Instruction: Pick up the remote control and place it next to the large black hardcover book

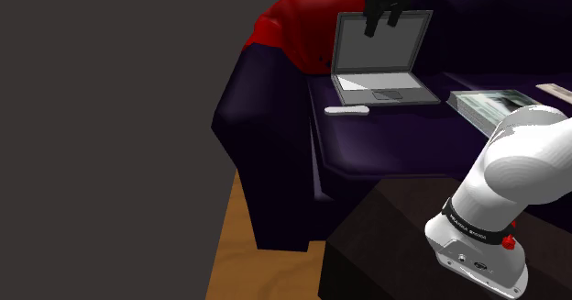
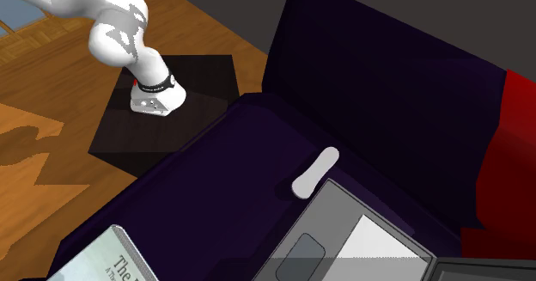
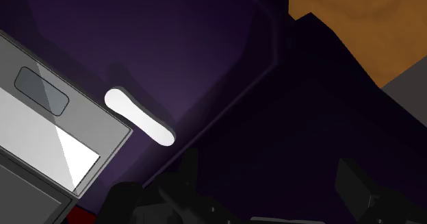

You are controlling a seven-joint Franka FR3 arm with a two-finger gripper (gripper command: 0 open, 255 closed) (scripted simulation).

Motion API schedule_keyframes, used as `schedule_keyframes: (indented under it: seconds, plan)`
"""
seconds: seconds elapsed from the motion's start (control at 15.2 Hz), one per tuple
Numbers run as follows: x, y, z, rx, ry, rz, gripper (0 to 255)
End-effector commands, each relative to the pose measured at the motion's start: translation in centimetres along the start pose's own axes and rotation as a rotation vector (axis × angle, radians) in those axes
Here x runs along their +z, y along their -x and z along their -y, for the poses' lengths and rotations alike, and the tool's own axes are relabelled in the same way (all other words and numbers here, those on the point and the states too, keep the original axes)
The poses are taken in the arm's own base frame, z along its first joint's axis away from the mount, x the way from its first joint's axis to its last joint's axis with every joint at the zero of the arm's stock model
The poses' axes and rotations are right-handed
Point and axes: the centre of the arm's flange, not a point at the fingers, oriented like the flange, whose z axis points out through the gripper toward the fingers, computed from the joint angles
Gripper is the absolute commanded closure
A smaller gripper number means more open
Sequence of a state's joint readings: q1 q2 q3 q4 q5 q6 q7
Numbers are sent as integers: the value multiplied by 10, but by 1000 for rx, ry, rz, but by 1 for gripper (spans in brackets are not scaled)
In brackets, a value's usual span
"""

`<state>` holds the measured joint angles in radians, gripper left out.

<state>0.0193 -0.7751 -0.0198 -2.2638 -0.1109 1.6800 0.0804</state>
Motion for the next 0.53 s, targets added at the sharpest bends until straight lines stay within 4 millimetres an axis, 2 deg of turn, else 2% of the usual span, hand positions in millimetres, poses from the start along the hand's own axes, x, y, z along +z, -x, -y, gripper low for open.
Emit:
schedule_keyframes:
  seconds: [0.0,0.46]
  plan:
    - [0,0,0,0,0,0,0]
    - [74,-25,-55,-117,-21,25,0]
